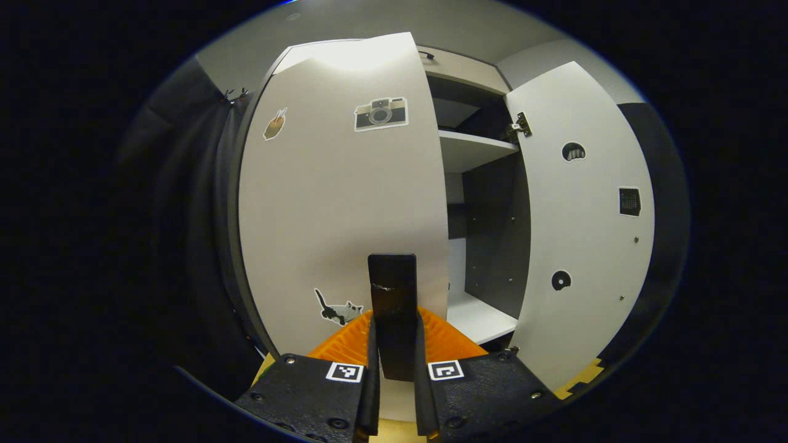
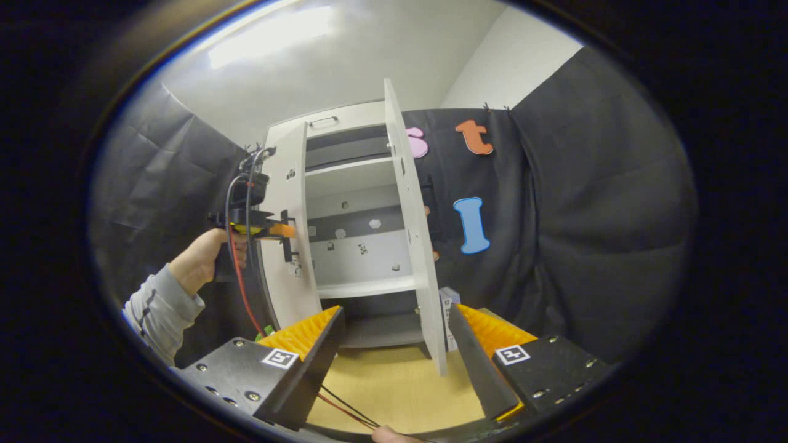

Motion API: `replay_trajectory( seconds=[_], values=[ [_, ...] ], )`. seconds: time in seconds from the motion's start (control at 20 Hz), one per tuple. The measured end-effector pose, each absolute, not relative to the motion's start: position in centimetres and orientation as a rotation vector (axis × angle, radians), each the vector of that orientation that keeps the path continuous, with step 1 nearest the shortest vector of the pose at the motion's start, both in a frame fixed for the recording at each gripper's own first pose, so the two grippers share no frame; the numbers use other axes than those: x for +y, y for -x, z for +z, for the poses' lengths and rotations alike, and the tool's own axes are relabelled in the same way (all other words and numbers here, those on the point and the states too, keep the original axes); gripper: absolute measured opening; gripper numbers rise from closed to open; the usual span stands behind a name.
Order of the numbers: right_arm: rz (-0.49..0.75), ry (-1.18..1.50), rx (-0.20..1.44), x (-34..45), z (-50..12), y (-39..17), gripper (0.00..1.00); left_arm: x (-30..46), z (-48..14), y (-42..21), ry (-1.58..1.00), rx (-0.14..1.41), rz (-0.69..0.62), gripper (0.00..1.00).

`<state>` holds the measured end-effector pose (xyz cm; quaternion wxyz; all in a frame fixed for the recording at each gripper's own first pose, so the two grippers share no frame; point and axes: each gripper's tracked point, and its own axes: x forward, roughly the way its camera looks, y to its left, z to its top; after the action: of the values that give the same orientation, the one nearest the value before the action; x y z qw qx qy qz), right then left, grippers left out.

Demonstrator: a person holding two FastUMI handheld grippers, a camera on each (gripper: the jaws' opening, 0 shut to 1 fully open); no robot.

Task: Open the right door of the double-door shoe cabinet with the right hand, and open the left door with the left hand.

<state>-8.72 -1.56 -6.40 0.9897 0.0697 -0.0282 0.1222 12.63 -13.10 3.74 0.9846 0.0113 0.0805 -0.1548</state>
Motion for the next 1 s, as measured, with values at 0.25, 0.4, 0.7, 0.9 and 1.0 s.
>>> replay_trajectory(
  seconds=[0.25, 0.4, 0.7, 0.9, 1.0],
  values=[
    [0.247, -0.128, -0.053, -0.8, -6.7, 8.6, 1.00, -9.0, 4.6, -8.9, -0.036, 0.143, -0.300, 0.24],
    [0.244, -0.123, -0.044, -0.3, -7.1, 8.1, 1.00, -6.7, 4.9, -7.5, -0.064, 0.142, -0.267, 0.23],
    [0.256, -0.116, -0.021, 1.4, -8.1, 7.8, 1.00, -3.0, 5.2, -6.3, -0.041, 0.141, -0.242, 0.20],
    [0.281, -0.103, -0.016, 2.8, -8.3, 8.2, 1.00, -0.9, 5.4, -5.8, -0.048, 0.119, -0.220, 0.14],
    [0.291, -0.108, -0.019, 3.3, -8.2, 8.4, 0.97, 0.3, 5.5, -5.6, -0.043, 0.126, -0.198, 0.09]
  ],
)
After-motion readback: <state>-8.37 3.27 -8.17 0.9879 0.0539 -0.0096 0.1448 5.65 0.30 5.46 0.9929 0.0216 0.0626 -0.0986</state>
